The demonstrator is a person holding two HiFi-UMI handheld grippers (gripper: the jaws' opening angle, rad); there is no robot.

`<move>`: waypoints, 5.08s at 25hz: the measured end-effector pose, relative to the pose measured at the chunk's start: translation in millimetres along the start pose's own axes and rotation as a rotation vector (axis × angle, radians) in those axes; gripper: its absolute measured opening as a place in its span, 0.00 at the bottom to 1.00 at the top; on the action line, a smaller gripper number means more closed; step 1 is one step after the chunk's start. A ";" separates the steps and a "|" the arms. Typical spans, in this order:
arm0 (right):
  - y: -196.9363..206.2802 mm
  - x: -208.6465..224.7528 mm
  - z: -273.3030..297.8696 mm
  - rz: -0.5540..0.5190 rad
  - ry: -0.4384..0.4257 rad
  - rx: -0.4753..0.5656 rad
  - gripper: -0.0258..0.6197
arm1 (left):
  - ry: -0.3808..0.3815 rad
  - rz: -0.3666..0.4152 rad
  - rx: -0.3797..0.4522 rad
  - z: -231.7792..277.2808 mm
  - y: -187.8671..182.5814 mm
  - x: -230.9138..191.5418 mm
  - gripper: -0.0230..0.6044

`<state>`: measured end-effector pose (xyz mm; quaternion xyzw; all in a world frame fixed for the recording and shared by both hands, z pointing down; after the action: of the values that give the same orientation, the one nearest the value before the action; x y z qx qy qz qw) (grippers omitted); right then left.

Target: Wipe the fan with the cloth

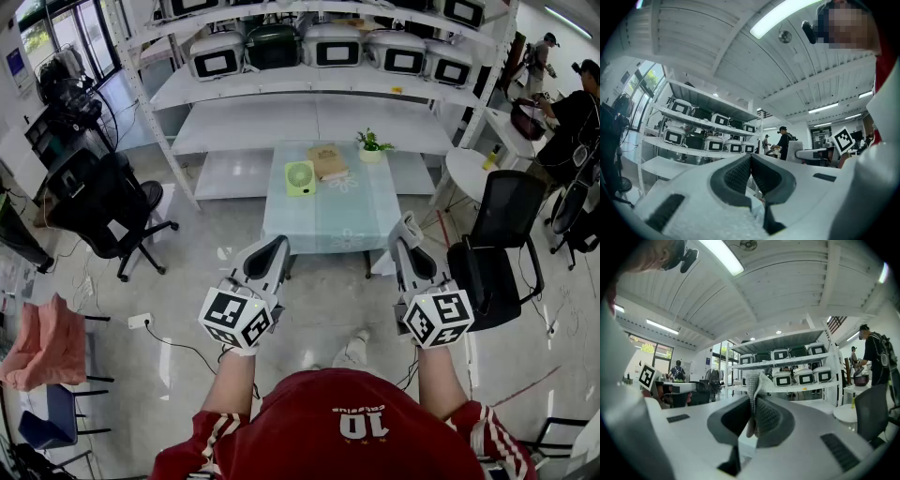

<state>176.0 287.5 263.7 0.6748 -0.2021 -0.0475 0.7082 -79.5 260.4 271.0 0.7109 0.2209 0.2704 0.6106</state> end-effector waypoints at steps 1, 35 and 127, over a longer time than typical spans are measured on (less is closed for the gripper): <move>-0.7 -0.3 -0.7 0.000 -0.001 0.001 0.07 | 0.001 0.000 0.001 -0.1 -0.7 0.7 0.04; -7.1 -25.0 27.2 -0.010 -0.084 -0.044 0.07 | -0.022 -0.055 0.015 -3.8 8.4 -24.6 0.04; 227.1 167.7 524.3 0.150 -0.388 -0.600 0.08 | -0.303 -0.081 -0.324 293.9 240.7 -269.2 0.04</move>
<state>98.9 -241.3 526.4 0.3987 -0.3585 -0.1797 0.8248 -94.7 -170.8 446.1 0.6266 0.1088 0.1679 0.7532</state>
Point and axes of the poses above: the fingertips, and each gripper's own axes: z forward along the fingers, x to its right, y out of its underside, the point moved 4 cm from there along -z, backward along the fingers, and after that the axes turned 11 degrees about z, right-handed, at the moved point
